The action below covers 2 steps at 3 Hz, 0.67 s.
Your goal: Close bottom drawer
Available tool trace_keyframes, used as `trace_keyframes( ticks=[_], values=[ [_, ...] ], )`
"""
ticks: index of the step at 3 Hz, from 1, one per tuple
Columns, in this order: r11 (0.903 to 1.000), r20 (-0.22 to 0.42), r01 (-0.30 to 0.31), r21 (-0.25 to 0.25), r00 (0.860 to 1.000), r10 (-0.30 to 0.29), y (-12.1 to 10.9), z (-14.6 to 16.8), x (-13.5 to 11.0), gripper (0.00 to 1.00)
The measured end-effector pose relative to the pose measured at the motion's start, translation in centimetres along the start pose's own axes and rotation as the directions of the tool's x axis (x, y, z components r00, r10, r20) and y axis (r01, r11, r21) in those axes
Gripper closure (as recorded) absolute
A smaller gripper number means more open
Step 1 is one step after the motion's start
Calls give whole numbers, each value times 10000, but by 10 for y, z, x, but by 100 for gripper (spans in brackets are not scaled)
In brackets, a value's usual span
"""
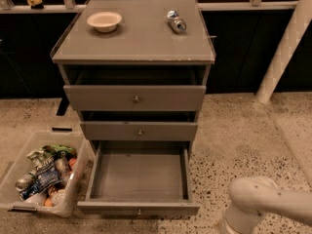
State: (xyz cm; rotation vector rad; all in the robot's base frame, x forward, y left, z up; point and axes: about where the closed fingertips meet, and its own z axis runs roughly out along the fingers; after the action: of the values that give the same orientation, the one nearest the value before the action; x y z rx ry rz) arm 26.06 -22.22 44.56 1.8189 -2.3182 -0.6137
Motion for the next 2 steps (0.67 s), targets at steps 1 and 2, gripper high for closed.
trace_keyframes(
  ticks=[1,2],
  values=[
    [9730,-742,2149,-843,9724,-2212,-23,17,-28,0],
    [9731,-740,2144,-842,9725,-2207,-23,17,-28,0]
  ],
)
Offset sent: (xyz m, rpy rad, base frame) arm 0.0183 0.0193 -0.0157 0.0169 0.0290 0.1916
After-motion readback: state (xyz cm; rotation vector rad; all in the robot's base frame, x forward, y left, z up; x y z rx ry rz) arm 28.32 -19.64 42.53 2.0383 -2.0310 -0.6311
